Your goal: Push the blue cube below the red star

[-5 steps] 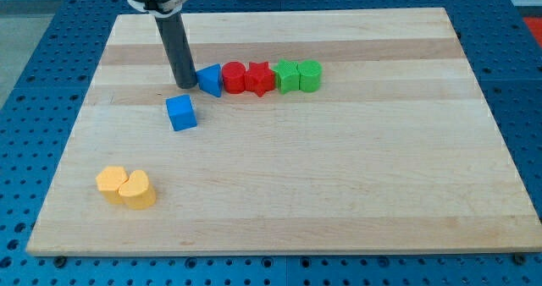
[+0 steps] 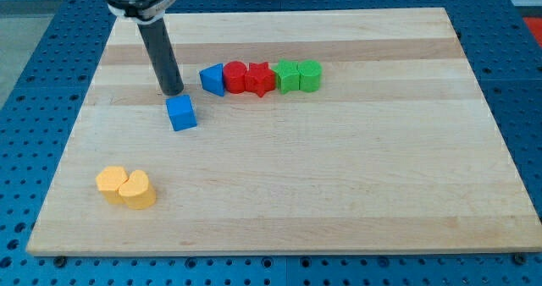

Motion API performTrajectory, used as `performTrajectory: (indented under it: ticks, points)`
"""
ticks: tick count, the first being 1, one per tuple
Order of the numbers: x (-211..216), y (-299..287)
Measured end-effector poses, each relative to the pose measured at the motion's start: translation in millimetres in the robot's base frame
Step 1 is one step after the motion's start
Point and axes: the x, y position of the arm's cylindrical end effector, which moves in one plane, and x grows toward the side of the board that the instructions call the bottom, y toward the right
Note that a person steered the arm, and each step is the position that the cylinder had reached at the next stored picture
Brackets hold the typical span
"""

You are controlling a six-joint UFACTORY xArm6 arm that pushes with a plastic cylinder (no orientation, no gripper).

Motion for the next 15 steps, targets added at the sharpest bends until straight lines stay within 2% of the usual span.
performTrajectory:
  ticks: [3,5,9,15]
  points:
    - [63,1]
    - [90,5]
    - [79,71]
    - [76,101]
